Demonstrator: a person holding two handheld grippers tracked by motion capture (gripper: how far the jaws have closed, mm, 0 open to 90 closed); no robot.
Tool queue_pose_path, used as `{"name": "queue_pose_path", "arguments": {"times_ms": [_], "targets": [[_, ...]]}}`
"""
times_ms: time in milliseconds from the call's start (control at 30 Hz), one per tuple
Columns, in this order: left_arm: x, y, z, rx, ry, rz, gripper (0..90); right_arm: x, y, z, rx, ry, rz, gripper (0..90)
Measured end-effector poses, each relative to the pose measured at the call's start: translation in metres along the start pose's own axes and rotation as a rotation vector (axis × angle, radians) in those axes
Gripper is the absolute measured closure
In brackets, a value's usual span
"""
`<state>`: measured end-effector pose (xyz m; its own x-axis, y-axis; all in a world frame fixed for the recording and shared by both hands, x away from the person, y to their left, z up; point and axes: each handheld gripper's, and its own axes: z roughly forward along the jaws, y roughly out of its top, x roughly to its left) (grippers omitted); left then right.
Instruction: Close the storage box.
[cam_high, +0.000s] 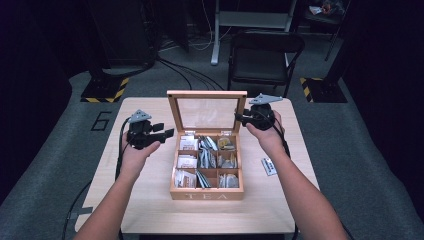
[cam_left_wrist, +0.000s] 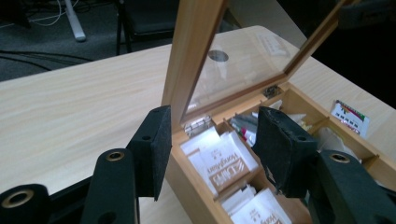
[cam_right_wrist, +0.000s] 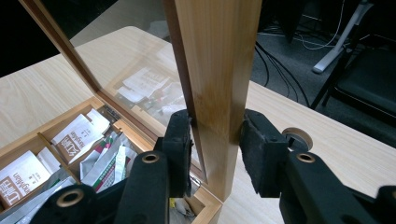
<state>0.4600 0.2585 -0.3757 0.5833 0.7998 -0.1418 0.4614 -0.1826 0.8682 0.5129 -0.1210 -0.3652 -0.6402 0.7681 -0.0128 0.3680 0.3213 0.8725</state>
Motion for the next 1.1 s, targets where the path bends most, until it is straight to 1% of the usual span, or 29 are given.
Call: {"name": "queue_pose_path", "arguments": {"times_ms": [33, 67, 100, 167, 200, 233, 267, 333, 367, 433, 467, 533, 633, 667, 767, 800, 900, 933, 1000, 1100], "targets": [[0.000, 0.005, 0.002, -0.003, 0.011, 0.006, 45.9, 0.000, -0.001, -0.001, 0.000, 0.001, 0.003, 63.7], [0.001, 0.008, 0.003, 0.007, 0.017, 0.016, 45.9, 0.000, -0.001, -0.001, -0.001, 0.005, 0.004, 63.5], [0.001, 0.011, 0.004, 0.005, 0.023, 0.017, 45.9, 0.000, -0.002, -0.002, -0.002, 0.010, 0.019, 63.3], [0.002, 0.015, 0.007, 0.003, 0.030, 0.021, 46.2, 0.000, -0.003, -0.002, -0.008, 0.015, 0.033, 63.0], [0.003, 0.017, 0.008, 0.013, 0.030, 0.028, 46.5, 0.000, -0.004, -0.002, -0.010, 0.015, 0.032, 63.0], [0.003, 0.018, 0.010, 0.018, 0.028, 0.023, 46.7, 0.000, -0.004, -0.002, -0.013, 0.014, 0.027, 63.0], [0.004, 0.019, 0.012, 0.017, 0.028, 0.022, 47.0, 0.000, -0.004, -0.002, -0.014, 0.014, 0.029, 63.0], [0.005, 0.022, 0.015, 0.011, 0.026, 0.009, 47.6, 0.001, -0.004, -0.002, -0.014, 0.015, 0.025, 63.0], [0.005, 0.023, 0.017, 0.004, 0.027, 0.009, 48.2, 0.001, -0.005, -0.003, -0.015, 0.015, 0.023, 62.9], [0.005, 0.026, 0.019, 0.004, 0.037, 0.015, 48.4, 0.001, -0.005, -0.003, -0.015, 0.016, 0.019, 62.9], [0.005, 0.027, 0.019, 0.001, 0.034, 0.014, 48.4, 0.002, -0.005, -0.003, -0.013, 0.015, 0.025, 62.8], [0.003, 0.030, 0.019, -0.009, 0.031, 0.023, 48.8, 0.002, -0.005, -0.003, -0.014, 0.015, 0.023, 62.8], [0.000, 0.035, 0.016, -0.024, 0.042, 0.051, 49.8, 0.003, -0.006, -0.004, -0.017, 0.014, 0.029, 62.6], [-0.001, 0.036, 0.015, -0.033, 0.043, 0.057, 50.2, 0.002, -0.006, -0.004, -0.018, 0.015, 0.021, 62.5], [-0.003, 0.039, 0.011, -0.054, 0.038, 0.063, 53.1, 0.003, -0.008, -0.005, -0.019, 0.016, 0.028, 62.3], [-0.004, 0.039, 0.010, -0.058, 0.036, 0.063, 54.5, 0.003, -0.009, -0.005, -0.021, 0.020, 0.018, 62.2], [-0.006, 0.040, 0.008, -0.065, 0.022, 0.068, 55.1, 0.005, -0.010, -0.006, -0.022, 0.021, 0.022, 62.0], [-0.006, 0.040, 0.007, -0.067, 0.021, 0.070, 55.5, 0.005, -0.011, -0.007, -0.024, 0.022, 0.017, 61.8], [-0.008, 0.041, 0.004, -0.069, 0.018, 0.074, 55.5, 0.006, -0.012, -0.008, -0.021, 0.024, 0.024, 61.6], [-0.010, 0.041, 0.001, -0.066, 0.010, 0.078, 56.2, 0.007, -0.014, -0.010, -0.021, 0.025, 0.020, 61.2]]}}
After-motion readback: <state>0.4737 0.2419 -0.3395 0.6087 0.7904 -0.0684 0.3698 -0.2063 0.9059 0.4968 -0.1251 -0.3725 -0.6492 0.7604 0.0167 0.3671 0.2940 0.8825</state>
